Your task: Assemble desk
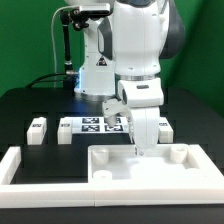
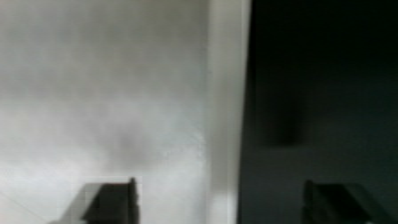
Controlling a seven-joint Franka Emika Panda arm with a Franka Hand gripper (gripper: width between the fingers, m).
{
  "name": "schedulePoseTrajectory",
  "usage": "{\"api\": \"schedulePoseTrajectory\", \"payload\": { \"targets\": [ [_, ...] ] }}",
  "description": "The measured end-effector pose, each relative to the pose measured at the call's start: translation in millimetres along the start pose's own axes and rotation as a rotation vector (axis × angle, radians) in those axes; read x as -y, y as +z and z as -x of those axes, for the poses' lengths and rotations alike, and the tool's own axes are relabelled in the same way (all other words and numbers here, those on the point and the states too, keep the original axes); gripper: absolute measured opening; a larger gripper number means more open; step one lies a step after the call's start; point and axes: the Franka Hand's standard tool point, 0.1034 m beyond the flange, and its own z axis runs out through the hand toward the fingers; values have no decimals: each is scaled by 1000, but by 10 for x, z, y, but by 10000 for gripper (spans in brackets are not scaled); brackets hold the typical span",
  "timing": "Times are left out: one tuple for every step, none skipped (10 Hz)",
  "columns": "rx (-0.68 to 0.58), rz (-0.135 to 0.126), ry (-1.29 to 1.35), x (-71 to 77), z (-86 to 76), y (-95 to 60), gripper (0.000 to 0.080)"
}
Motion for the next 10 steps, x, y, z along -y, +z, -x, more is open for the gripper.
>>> {"api": "schedulePoseTrajectory", "payload": {
  "targets": [
    [0,0,0,0,1,0,576],
    [0,0,0,0,1,1,637],
    [0,0,0,1,2,1,637],
    [0,0,0,1,2,1,647],
    [0,0,1,1,3,1,647],
    [0,0,1,1,4,1,649],
    [0,0,1,1,5,2,649],
    [1,2,23,-2,-6,-9,649],
    [5,12,112,-4,-69,-100,649],
    [12,11,213,30,-155,-202,649]
  ]
}}
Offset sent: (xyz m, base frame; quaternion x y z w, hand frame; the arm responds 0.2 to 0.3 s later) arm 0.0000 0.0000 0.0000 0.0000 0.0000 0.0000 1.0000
